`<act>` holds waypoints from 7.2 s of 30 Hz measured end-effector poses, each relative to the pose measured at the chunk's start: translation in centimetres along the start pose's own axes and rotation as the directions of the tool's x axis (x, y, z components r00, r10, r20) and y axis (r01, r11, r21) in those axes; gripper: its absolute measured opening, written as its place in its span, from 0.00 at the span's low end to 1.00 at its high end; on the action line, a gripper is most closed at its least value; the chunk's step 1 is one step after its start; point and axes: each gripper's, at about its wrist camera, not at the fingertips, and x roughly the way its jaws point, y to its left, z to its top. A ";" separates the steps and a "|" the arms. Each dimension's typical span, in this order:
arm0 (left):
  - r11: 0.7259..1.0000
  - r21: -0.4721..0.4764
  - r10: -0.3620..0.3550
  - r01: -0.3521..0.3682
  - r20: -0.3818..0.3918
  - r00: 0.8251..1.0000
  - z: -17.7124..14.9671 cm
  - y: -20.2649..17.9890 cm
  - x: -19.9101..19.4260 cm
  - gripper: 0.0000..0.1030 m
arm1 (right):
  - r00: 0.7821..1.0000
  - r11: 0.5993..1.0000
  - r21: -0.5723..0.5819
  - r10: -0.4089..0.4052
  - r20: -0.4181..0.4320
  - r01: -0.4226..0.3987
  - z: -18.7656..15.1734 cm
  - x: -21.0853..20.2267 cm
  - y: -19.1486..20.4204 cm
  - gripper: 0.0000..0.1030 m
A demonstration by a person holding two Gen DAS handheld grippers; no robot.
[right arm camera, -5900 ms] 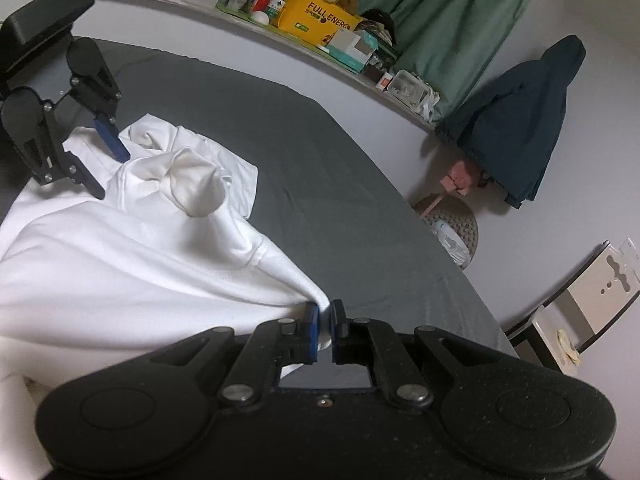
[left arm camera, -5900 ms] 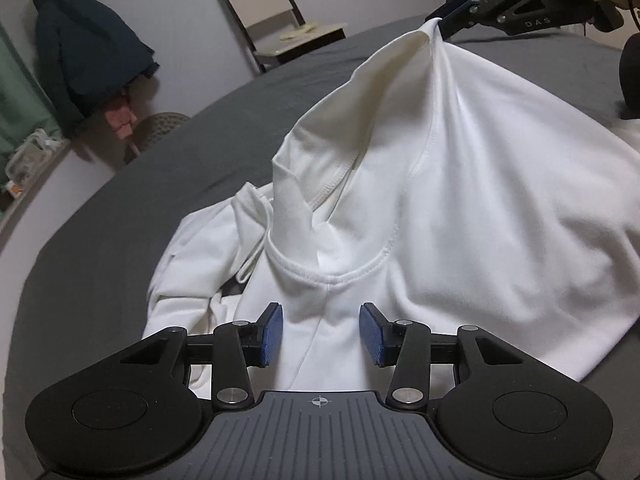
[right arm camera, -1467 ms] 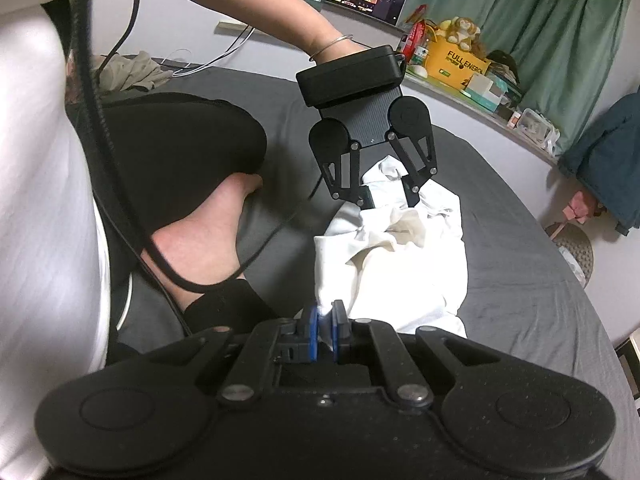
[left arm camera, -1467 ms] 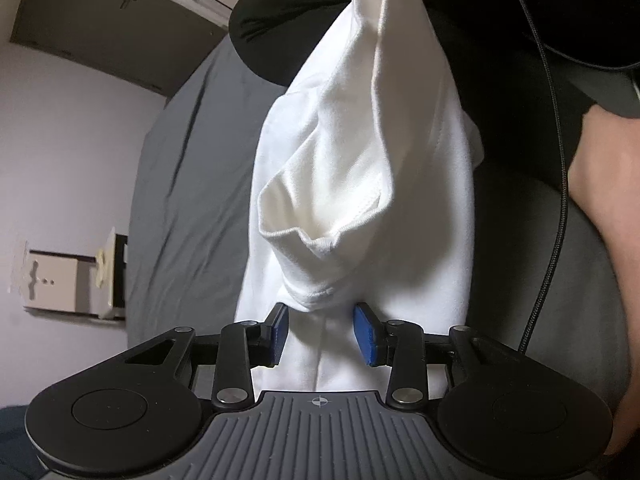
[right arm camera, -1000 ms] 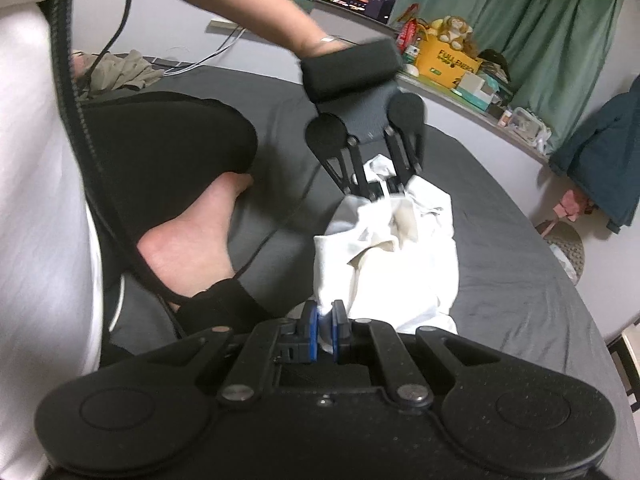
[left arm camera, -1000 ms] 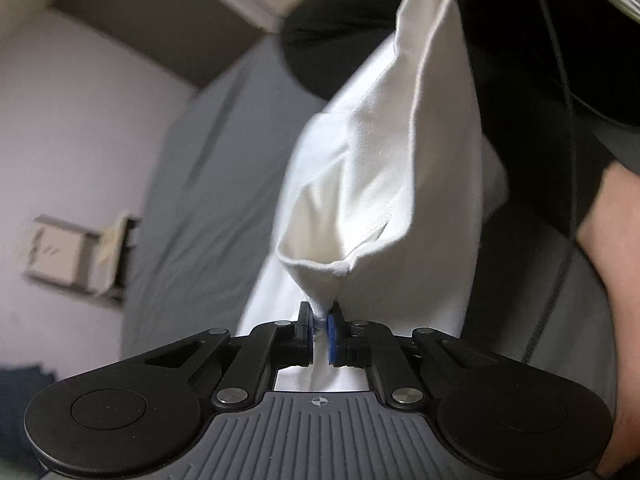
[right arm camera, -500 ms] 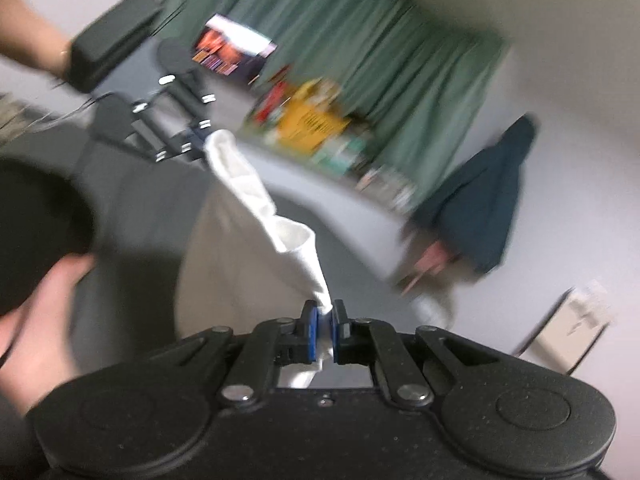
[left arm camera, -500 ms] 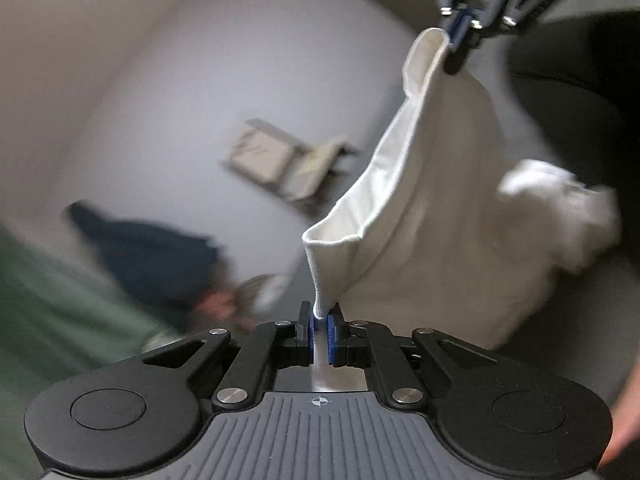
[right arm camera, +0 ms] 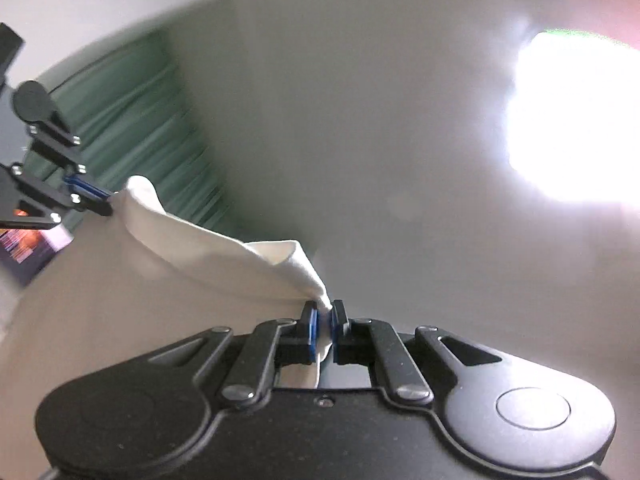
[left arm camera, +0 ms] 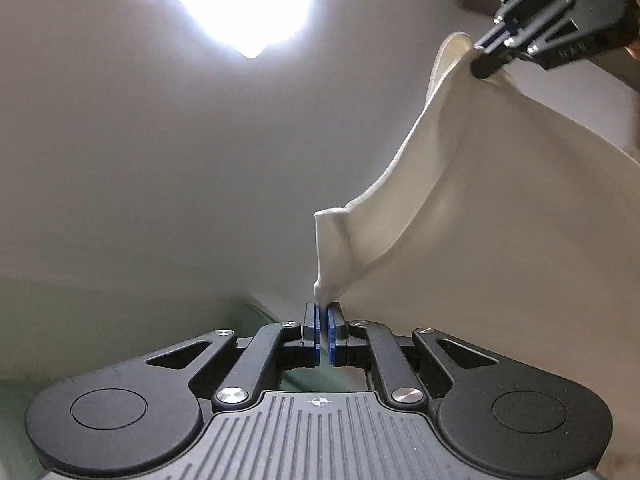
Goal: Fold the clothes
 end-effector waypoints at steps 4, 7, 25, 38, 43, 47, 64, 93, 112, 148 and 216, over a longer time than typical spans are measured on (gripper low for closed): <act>0.988 0.006 0.150 -0.153 0.142 0.978 4.6 3.6 -0.2 0.06 | 0.969 0.989 -0.043 -0.130 0.212 0.142 4.7 -1.4 -2.2 0.07; 0.983 -0.011 0.183 -0.184 0.165 0.969 5.6 4.3 0.0 0.06 | 0.961 0.988 -0.053 -0.128 0.243 0.145 5.4 -1.7 -2.4 0.07; 0.988 -0.083 -0.145 0.131 -0.191 0.971 -13.7 -10.5 17.9 0.06 | 0.962 0.979 -0.112 0.139 -0.233 -0.168 -14.3 11.4 5.2 0.07; 0.832 -0.464 -0.538 0.303 -0.546 0.642 -45.5 -28.9 34.5 0.06 | 0.618 0.865 0.069 0.409 -0.671 -0.497 -45.3 26.8 25.9 0.07; 0.727 -0.653 -0.647 0.212 -0.550 0.528 -54.1 -31.2 29.0 0.07 | 0.384 0.830 0.186 0.426 -0.819 -0.525 -53.6 29.2 31.4 0.07; 0.576 -0.787 -0.775 0.220 -0.440 0.454 -56.9 -32.7 18.0 0.07 | 0.189 0.808 0.320 0.459 -0.868 -0.494 -59.1 28.4 32.1 0.09; 0.288 -0.926 -0.803 -0.245 -0.373 0.465 -55.9 -27.1 5.3 0.98 | 0.111 0.592 0.762 0.766 -0.634 0.264 -54.8 7.8 12.6 0.39; 0.379 -0.914 -0.799 -0.145 -0.403 0.446 -44.5 -38.9 -3.3 1.00 | 0.138 0.930 0.335 0.355 -0.925 -0.150 -49.3 7.7 12.3 0.61; 0.538 -0.842 -0.763 -0.042 -0.507 0.401 -42.2 -40.5 -2.7 1.00 | 0.158 0.902 0.431 0.420 -0.894 0.039 -48.2 5.9 4.8 0.07; 0.542 -0.839 -0.761 -0.042 -0.511 0.399 -40.9 -40.4 -3.1 1.00 | 0.123 0.716 0.330 0.326 -0.937 0.615 -61.2 2.2 -13.4 0.07; 0.239 -0.921 -0.870 -0.308 -0.344 0.352 -38.6 -26.4 -11.3 1.00 | -0.136 0.449 0.611 0.723 -0.677 -0.652 -34.3 -4.9 13.4 0.08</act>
